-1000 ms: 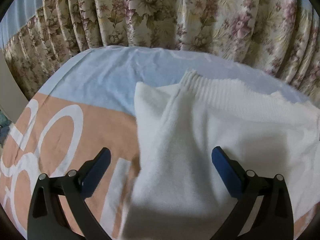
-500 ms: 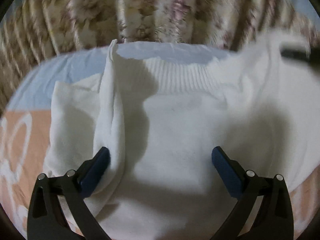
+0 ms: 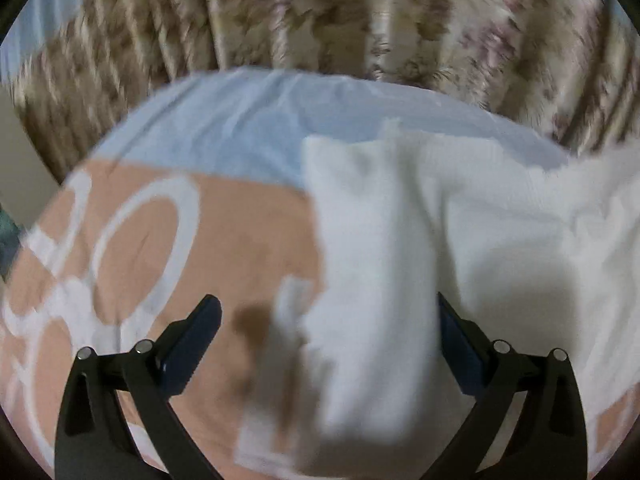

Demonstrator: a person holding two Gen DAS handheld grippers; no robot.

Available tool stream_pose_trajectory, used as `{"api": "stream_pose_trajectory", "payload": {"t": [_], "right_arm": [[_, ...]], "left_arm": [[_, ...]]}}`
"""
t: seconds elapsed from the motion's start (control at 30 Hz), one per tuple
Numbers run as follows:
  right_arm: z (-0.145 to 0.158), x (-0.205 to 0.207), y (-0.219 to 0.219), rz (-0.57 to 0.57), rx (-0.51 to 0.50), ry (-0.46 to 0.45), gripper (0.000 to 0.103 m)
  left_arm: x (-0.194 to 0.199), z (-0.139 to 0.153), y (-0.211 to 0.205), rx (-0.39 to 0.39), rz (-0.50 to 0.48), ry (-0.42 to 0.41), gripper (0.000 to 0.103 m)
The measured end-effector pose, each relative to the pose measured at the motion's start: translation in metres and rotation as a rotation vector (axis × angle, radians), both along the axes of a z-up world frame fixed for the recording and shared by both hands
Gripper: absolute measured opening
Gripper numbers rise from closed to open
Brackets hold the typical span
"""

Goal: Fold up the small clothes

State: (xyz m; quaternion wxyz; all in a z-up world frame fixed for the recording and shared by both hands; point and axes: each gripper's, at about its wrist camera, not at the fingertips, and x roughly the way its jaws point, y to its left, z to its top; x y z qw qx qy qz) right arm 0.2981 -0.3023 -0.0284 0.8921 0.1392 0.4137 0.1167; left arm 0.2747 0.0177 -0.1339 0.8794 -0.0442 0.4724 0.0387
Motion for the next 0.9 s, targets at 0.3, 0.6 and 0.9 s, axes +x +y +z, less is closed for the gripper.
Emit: {"api": "stream_pose_trajectory", "payload": {"t": [0.3, 0.6, 0.9], "right_arm": [[0.011, 0.002, 0.020, 0.019, -0.024, -0.006, 0.017], [0.022, 0.009, 0.081, 0.063, -0.086, -0.002, 0.017], [0.008, 0.019, 0.157, 0.067, -0.103, 0.029, 0.017]], "left_arm": [[-0.016, 0.023, 0.013, -0.104, -0.007, -0.052, 0.102], [-0.015, 0.049, 0.047, -0.089, 0.001, -0.139, 0.102], [-0.010, 0.040, 0.114, -0.057, 0.030, -0.136, 0.102]]}}
